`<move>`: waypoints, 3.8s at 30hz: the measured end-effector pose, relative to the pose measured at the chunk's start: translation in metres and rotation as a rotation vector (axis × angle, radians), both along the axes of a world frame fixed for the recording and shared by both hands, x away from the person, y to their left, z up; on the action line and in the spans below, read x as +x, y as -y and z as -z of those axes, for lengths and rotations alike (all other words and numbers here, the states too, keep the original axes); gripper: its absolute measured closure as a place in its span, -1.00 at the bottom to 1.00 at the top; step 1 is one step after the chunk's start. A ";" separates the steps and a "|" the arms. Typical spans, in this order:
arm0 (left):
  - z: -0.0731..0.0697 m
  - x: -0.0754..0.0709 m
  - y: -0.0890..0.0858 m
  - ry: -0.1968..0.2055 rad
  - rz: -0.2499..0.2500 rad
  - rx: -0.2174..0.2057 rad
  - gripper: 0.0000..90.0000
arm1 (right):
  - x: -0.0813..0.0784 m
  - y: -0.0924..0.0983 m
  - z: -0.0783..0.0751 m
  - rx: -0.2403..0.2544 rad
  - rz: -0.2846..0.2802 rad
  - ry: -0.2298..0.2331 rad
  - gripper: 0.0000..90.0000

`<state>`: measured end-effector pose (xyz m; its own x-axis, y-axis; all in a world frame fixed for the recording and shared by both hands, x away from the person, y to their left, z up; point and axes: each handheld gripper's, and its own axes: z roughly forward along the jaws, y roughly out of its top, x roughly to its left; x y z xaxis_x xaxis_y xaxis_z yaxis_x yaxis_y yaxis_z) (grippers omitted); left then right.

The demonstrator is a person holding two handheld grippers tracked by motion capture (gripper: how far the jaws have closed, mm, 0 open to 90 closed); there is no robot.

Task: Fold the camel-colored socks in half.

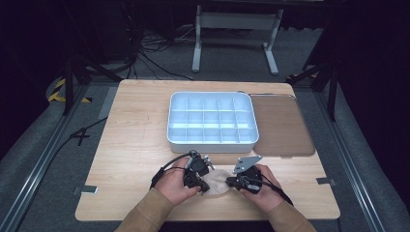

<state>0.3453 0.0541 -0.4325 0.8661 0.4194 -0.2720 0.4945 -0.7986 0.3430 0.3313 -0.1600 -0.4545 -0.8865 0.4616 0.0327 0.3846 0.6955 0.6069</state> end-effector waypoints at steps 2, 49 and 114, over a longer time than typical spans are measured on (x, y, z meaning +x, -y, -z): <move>-0.007 0.002 -0.007 0.014 -0.025 -0.024 0.87 | 0.000 0.001 -0.002 -0.004 0.007 0.010 0.88; 0.014 0.004 -0.030 0.123 -0.200 -0.059 0.73 | 0.019 -0.028 0.007 0.085 0.048 0.033 0.97; 0.002 0.001 0.015 0.187 -0.069 -0.159 0.75 | 0.005 0.016 0.000 0.021 0.166 -0.123 0.98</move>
